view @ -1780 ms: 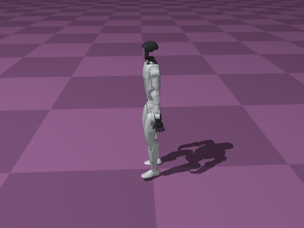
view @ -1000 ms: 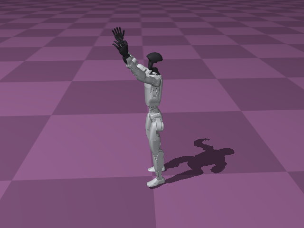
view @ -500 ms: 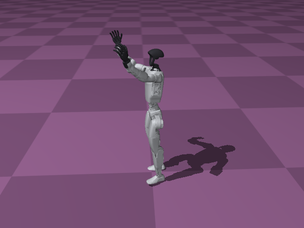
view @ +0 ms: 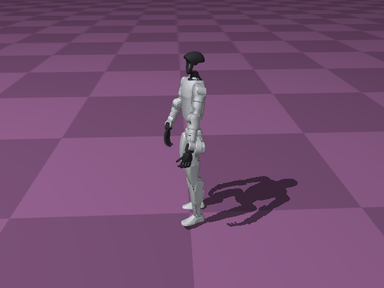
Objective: Upper body actions
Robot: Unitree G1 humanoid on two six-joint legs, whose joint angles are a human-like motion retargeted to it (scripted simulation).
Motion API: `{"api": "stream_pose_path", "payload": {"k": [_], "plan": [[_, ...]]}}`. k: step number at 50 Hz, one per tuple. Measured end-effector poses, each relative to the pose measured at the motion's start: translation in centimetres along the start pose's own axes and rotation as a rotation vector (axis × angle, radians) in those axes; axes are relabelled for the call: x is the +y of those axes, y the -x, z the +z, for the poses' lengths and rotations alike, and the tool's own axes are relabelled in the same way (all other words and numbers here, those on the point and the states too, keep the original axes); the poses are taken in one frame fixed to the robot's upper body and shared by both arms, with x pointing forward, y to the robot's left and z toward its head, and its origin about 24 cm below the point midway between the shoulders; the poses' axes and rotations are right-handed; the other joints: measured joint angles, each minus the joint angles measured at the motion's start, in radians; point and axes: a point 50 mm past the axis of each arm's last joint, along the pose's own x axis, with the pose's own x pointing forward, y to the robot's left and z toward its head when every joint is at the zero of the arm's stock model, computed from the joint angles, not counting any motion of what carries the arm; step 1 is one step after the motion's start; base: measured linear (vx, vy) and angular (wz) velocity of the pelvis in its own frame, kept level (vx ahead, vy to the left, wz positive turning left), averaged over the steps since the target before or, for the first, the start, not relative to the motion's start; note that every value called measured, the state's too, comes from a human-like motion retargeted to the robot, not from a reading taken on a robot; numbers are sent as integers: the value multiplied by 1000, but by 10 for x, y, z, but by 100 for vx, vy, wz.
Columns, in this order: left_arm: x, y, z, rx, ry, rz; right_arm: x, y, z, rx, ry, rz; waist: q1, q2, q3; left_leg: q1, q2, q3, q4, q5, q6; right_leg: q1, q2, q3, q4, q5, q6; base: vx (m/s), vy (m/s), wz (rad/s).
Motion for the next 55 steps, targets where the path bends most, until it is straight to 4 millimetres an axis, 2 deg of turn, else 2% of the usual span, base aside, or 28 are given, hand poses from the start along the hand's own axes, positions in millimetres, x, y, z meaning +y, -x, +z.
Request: {"api": "stream_pose_path", "payload": {"k": [3,6,7,8,9,10,13,16,19,22,25,27,28,30,33,34,37,38,40,41,43,45,46,47,50,51,53,55], "plan": [[-4,3,-55,121,-60,-63,39,2,-63,253,-26,-8,-24,13,41,10,0,-8,2,2,-1,19,1,-6,-2,-4,2,10,-13,16],[-5,9,-90,199,-128,-114,68,11,-102,387,-149,-18,-40,22,65,16,1,-8,2,2,-1,29,3,-4,-4,-6,2,5,-7,-22],[-6,12,-103,226,-142,-122,77,16,-115,430,-211,-18,-12,20,71,22,7,27,1,-2,-4,26,9,32,-1,-11,1,1,-4,-241],[-8,15,-117,253,-138,-123,86,20,-125,467,-274,-18,85,10,74,34,25,134,-3,-16,-12,10,23,138,10,-24,-2,2,-4,-193],[-11,18,-130,283,-134,-125,95,24,-134,496,-340,-23,56,12,80,32,17,106,-2,-12,-10,21,25,107,1,-22,-9,3,-5,28],[-15,21,-142,314,-130,-127,105,28,-143,522,-408,-31,-34,19,89,23,-3,12,2,0,-3,45,22,8,-19,-13,-17,1,-3,199],[-40,33,-182,411,22,-148,122,36,-159,574,-490,-65,-28,22,99,30,3,37,-2,-2,-6,33,9,39,-7,-11,-6,0,-3,-1],[-64,39,-200,447,162,-165,124,38,-162,577,-496,-88,40,18,104,42,19,124,-7,-13,-13,7,19,128,10,-15,-9,0,-3,-135],[-83,40,-206,449,265,-167,120,36,-158,554,-501,-108,-13,31,109,36,15,86,-6,-7,-11,18,16,89,-3,-9,-8,-2,0,56],[-88,37,-203,434,286,-170,112,32,-152,529,-477,-126,-42,40,103,32,15,68,-6,-2,-10,23,13,69,-11,-4,-5,-2,0,34],[-76,33,-193,420,225,-147,101,26,-141,512,-413,-152,-47,41,75,23,18,66,-10,0,-12,18,14,63,-18,-4,-3,-1,2,13],[-57,27,-176,405,140,-105,90,21,-130,488,-363,-169,-67,42,53,16,15,43,-11,5,-9,25,14,40,-25,-5,-1,1,3,47],[-48,24,-167,395,102,-85,84,19,-123,471,-348,-171,-64,41,41,17,15,44,-12,5,-8,26,16,41,-24,-6,-1,1,3,21],[-30,16,-136,350,53,-52,66,12,-102,411,-361,-161,-62,38,22,15,17,39,-11,5,-7,27,19,36,-23,-8,-1,0,0,0],[-11,3,-63,202,54,-21,29,2,-50,240,-470,-160,-60,36,-8,22,18,36,-9,5,-5,37,24,30,-22,-11,-2,3,3,4],[-6,0,-34,135,56,-11,13,0,-27,163,-508,-168,-62,36,-20,24,17,33,-9,5,-3,40,26,28,-23,-11,-2,1,9,8],[8,9,78,-137,47,31,-43,10,64,-141,-591,-190,-68,35,-59,26,15,30,-9,5,-1,44,27,24,-23,-10,-3,3,10,1],[11,23,129,-274,31,59,-68,24,108,-292,-594,-197,-69,35,-75,24,15,31,-8,4,-1,40,27,24,-22,-10,-3,6,8,-8],[11,52,197,-470,3,99,-99,54,168,-507,-568,-204,-67,36,-98,19,15,34,-8,2,-1,34,27,27,-20,-10,-3,4,8,-11],[11,73,232,-579,-16,118,-115,76,198,-626,-536,-213,-63,37,-114,14,16,35,-7,0,-2,27,27,29,-20,-10,-2,6,8,-11],[7,128,299,-817,-46,162,-142,136,260,-889,-437,-246,-53,41,-150,-3,17,37,-7,-3,-3,8,27,34,-19,-10,-1,7,9,-11],[3,180,343,-1000,-52,194,-158,193,298,-1085,-342,-295,-44,41,-180,-24,18,38,-6,-7,-5,-15,26,38,-17,-12,1,4,9,-2],[0,217,366,-1121,-52,205,-168,236,317,-1203,-281,-352,-39,38,-207,-46,17,36,-6,-9,-6,-37,25,40,-16,-13,3,7,3,6],[-3,251,383,-1229,-54,212,-173,274,330,-1306,-228,-401,-33,35,-229,-63,18,35,-6,-10,-7,-55,23,42,-15,-15,5,11,-3,4],[-7,343,409,-1515,-71,239,-177,378,349,-1562,-117,-546,-17,25,-259,-92,22,39,-5,-14,-11,-88,22,52,-13,-16,9,10,-8,-9],[-5,383,413,-1632,-81,283,-173,424,352,-1669,-70,-619,-16,22,-264,-100,24,42,-5,-15,-11,-97,24,57,-13,-16,10,0,-10,-16],[1,464,409,-1846,-88,391,-155,514,347,-1862,12,-781,-11,16,-256,-116,27,46,-4,-17,-12,-115,25,65,-13,-17,11,-7,-12,-17],[7,526,393,-2010,-63,491,-133,582,332,-1992,77,-938,2,12,-234,-126,30,53,-4,-19,-15,-128,26,73,-12,-17,11,-12,-9,-19]]}}
